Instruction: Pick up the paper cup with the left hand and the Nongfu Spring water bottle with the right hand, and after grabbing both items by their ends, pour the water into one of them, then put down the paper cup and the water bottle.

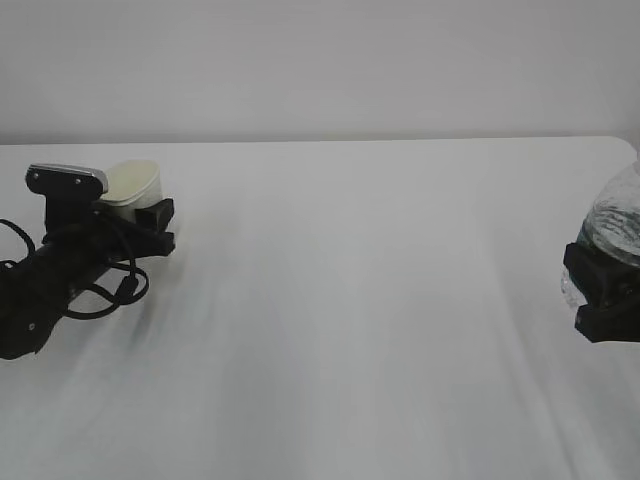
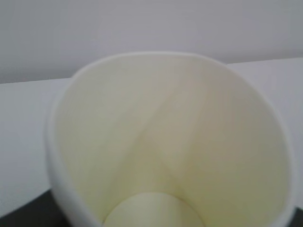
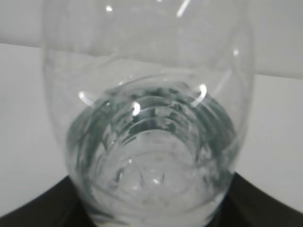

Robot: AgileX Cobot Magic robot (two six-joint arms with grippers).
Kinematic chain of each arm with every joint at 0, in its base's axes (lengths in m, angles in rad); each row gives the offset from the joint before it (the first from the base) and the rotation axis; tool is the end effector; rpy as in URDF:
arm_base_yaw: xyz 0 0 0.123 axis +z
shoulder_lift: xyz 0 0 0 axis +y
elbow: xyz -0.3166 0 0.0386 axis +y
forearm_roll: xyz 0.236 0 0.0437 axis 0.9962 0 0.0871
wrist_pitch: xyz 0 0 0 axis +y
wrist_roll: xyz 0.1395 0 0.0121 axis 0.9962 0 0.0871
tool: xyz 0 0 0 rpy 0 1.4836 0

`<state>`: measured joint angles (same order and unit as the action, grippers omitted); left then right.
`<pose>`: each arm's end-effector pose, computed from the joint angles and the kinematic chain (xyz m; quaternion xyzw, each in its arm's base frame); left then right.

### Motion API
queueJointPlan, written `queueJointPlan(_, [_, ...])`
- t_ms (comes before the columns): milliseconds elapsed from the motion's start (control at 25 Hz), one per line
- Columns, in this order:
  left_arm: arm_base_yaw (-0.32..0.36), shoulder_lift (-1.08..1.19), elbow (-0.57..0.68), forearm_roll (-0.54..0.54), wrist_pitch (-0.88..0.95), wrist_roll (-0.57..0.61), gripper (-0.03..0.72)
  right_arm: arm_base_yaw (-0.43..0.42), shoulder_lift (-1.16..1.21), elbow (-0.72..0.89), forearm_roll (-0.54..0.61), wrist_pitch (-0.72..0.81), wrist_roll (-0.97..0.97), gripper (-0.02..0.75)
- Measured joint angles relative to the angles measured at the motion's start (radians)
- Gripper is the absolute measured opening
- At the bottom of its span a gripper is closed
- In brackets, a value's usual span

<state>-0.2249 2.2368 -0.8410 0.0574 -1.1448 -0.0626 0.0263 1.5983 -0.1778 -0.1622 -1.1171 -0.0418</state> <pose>0.4351 -0.1070 0.1003 0.0877 0.7577 -0.1048 0.6382 0.2603 0.0272 0.1811 -0.0997 0.7738 0.0296 0.6249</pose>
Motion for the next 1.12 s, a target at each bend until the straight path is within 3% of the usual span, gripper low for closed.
queueJointPlan(200, [0.000,-0.061,0.044,0.107,0.000,0.000,0.452,0.000,0.000,0.000,0.000,0.000,0.000,0.421])
queueJointPlan(400, [0.000,-0.116,0.064,0.293,0.000,-0.008,0.452,0.000,0.000,0.000,0.000,0.000,-0.002,0.421])
queueJointPlan(1120, [-0.006,-0.262,0.065,0.835,0.000,-0.396,0.452,0.000,0.000,0.000,0.002,0.000,-0.004,0.421])
